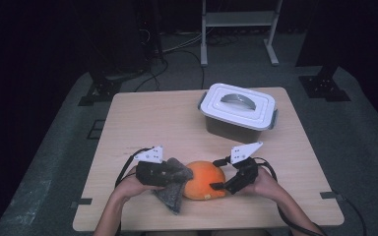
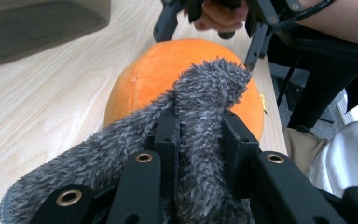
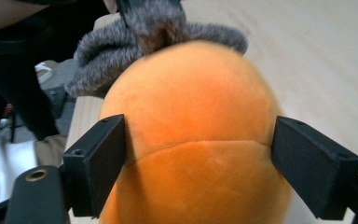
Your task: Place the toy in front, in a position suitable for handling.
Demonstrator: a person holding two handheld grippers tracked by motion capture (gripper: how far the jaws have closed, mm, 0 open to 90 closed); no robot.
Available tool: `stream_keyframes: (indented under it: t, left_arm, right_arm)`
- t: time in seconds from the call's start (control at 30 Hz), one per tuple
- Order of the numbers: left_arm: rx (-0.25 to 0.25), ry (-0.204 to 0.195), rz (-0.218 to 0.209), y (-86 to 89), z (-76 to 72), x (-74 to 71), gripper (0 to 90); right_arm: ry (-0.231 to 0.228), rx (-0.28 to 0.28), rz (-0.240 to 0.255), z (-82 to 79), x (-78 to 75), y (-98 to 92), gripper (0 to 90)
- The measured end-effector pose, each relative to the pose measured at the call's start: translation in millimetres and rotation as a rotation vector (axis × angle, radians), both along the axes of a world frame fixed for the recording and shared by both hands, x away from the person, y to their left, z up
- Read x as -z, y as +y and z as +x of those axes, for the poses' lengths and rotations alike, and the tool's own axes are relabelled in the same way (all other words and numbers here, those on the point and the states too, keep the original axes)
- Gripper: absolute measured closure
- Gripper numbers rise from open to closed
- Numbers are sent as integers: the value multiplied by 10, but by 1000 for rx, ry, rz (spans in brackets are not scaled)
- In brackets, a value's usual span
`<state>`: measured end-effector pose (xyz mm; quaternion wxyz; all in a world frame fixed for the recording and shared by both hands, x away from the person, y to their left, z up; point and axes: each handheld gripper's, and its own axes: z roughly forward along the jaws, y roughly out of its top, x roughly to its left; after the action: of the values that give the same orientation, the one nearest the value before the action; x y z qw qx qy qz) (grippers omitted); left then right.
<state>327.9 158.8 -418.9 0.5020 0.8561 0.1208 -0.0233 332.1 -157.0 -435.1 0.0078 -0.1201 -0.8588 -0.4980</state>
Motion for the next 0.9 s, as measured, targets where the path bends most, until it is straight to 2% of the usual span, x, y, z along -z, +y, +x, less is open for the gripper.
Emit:
stream_keyframes:
  t: [0.07,0.13,0.23,0.3,0.33,0.43,0.53,0.67,0.77,0.9]
  left_arm:
    - [-12,-5,-11,-8,4,-7,708]
    - [-17,-8,-28,-31,10,-16,714]
    - [-19,-20,-57,-90,13,-27,721]
    - [-12,-29,-83,-134,10,-56,721]
    - [-8,-35,-86,-149,6,-66,721]
    - [-1,-52,-51,-175,-7,-83,729]
    - [-13,-46,-28,-110,6,-43,742]
    - [-86,11,-14,104,81,123,752]
    - [-114,30,16,177,101,181,755]
    - [-108,33,-2,105,92,132,756]
  right_arm:
    - [29,10,8,-8,54,16,198]
    - [38,10,14,-13,86,36,228]
    - [-22,5,-14,-51,66,76,262]
    - [-42,1,-17,-61,52,95,282]
    - [-69,-4,-22,-72,42,103,305]
    - [-104,-22,-47,-93,22,102,373]
    - [-130,-40,-62,-96,19,61,411]
    - [-133,-46,-60,-105,32,21,409]
    - [-139,-51,-62,-110,34,9,406]
    - [-143,-50,-61,-108,33,11,405]
